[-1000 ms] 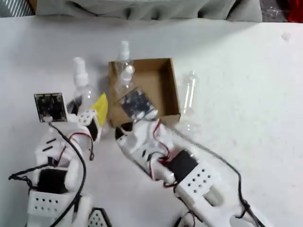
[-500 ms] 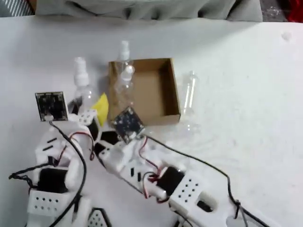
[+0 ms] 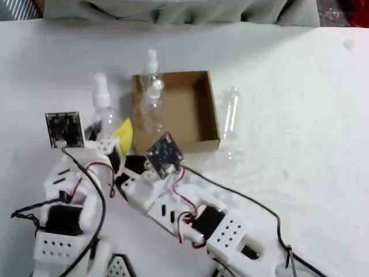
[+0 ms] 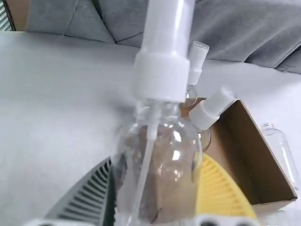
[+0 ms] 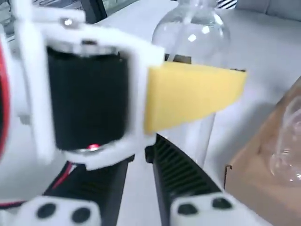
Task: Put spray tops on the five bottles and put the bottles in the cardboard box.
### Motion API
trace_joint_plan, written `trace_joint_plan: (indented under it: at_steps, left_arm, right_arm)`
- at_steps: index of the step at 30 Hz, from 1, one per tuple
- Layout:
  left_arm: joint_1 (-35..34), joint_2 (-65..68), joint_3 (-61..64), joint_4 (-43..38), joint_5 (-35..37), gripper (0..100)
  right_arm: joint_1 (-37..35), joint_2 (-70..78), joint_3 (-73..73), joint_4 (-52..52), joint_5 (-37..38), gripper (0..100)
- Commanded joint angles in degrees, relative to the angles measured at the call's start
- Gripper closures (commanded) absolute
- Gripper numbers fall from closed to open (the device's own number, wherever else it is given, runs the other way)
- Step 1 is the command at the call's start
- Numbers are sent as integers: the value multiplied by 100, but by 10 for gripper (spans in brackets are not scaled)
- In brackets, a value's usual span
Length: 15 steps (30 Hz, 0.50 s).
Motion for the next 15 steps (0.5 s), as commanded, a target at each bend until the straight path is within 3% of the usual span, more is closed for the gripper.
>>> trace_joint_plan:
  at_steps: [1, 6, 15]
  left_arm:
    - [224, -470, -316, 369, 18, 980]
    - [444, -1182, -105, 563, 44, 980]
    - [488, -1253, 114, 536, 26, 980]
  right_arm:
    - [321, 356, -167, -127, -18, 984]
    - [576, 831, -387, -127, -44, 984]
    - [602, 558, -255, 136, 0, 984]
